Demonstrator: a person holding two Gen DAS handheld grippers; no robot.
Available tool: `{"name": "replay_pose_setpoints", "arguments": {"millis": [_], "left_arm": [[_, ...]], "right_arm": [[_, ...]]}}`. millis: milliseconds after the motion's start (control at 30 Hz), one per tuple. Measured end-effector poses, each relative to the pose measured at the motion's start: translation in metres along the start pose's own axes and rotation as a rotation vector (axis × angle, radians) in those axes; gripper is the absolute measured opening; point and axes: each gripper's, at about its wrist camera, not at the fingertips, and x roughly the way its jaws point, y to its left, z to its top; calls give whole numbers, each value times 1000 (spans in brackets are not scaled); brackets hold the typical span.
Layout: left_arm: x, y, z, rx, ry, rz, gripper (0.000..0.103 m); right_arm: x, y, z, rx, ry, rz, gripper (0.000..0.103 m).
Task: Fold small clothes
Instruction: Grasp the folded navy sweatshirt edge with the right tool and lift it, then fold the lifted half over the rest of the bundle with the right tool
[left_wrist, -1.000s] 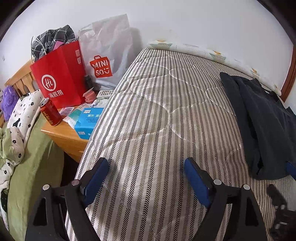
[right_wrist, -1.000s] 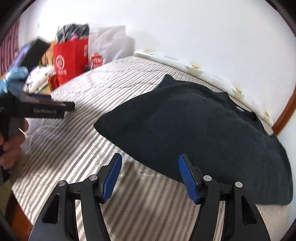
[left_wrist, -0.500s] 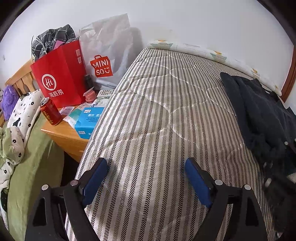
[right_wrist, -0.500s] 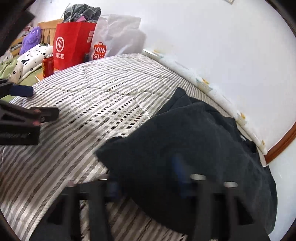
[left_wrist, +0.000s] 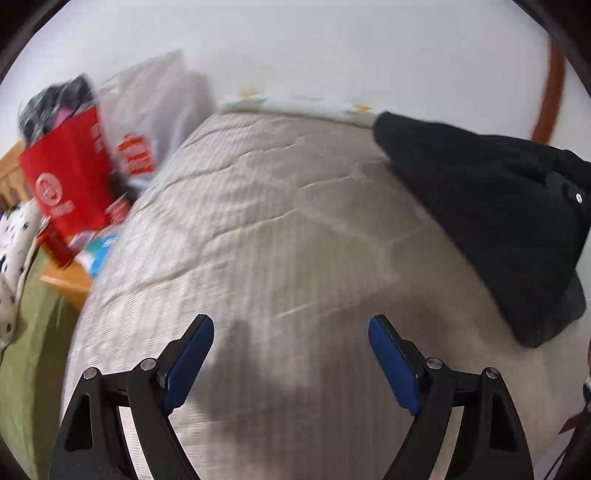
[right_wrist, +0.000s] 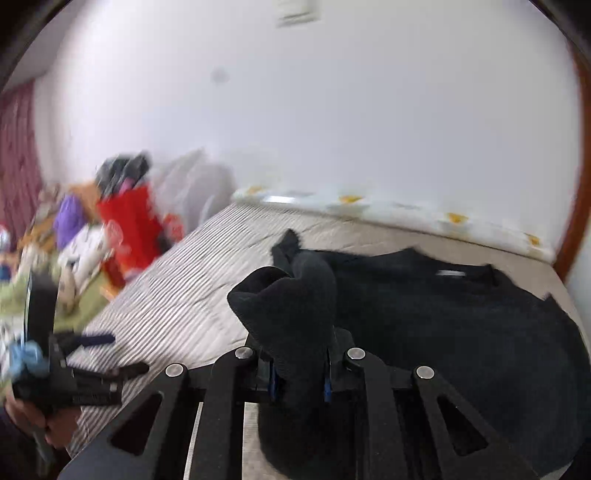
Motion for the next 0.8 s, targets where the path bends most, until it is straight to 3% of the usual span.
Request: {"name": "replay_pose_setpoints", "arguments": {"millis": [233, 333, 467, 633, 800], "left_arm": [[1, -84, 8, 95, -32, -142, 84], [4, -115, 8, 141, -20, -200, 84], [4, -151, 6, 201, -17, -272, 84], [-1, -191, 0, 275, -24, -354, 84], [1, -226, -10, 344, -6, -402, 84]], "right_arm": [[-56, -129, -10, 246, -74, -45, 16], [-77, -182, -31, 330, -109, -106, 16], [-89, -254, -83, 505, -43, -206, 16], [-84, -284, -122, 605, 22, -160, 20], [-84, -282, -119, 591, -6, -163, 38]]}}
